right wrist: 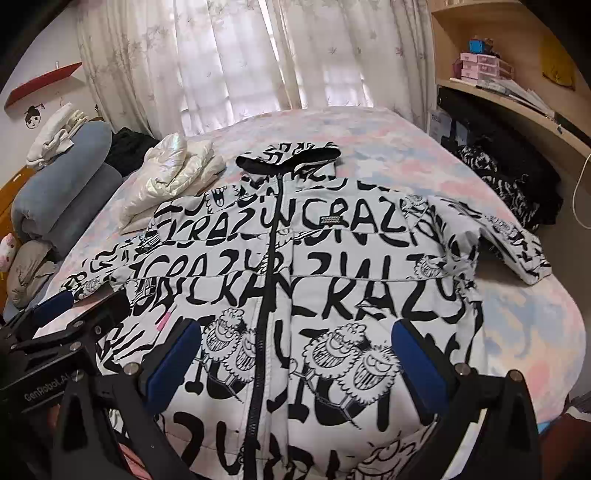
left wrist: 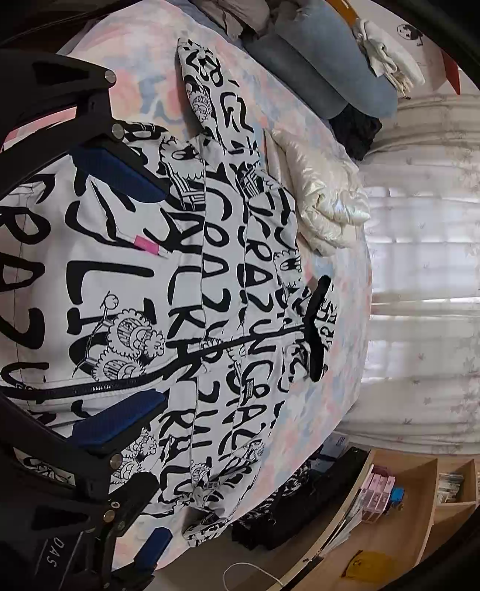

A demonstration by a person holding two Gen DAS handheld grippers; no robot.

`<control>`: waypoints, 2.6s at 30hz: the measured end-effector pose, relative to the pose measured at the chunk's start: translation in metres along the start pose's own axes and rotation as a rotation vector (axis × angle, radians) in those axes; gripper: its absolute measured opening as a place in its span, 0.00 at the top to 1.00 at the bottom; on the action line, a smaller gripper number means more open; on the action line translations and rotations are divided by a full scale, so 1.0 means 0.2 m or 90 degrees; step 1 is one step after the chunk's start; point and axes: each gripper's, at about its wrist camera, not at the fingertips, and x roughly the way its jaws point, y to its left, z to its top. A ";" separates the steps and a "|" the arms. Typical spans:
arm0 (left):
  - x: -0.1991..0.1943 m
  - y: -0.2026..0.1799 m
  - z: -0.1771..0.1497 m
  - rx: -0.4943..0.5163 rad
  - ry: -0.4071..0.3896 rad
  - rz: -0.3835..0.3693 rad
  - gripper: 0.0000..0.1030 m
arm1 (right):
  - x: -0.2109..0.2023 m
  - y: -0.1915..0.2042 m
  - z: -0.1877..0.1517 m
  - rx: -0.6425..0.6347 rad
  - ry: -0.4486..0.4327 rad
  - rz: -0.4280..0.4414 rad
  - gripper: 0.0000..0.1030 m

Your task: Fold large clothes

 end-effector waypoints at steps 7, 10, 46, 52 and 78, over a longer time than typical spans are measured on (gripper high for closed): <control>-0.01 -0.03 0.04 -0.007 -0.003 -0.026 0.02 | -0.04 -0.06 0.03 0.008 -0.014 -0.014 0.00; -0.03 -0.05 0.08 -0.001 -0.010 -0.025 0.02 | -0.07 -0.08 0.05 0.009 -0.028 -0.019 0.00; 0.37 -1.17 0.70 0.177 -0.086 -0.114 0.02 | -0.07 -1.46 0.56 0.274 -0.103 -0.173 0.01; 0.71 -1.38 0.70 0.199 -0.018 -0.129 0.02 | 0.17 -1.91 0.49 0.415 -0.018 -0.178 0.03; 1.04 -1.37 0.53 0.163 0.077 -0.225 0.02 | 0.49 -2.11 0.33 0.459 -0.034 -0.168 0.90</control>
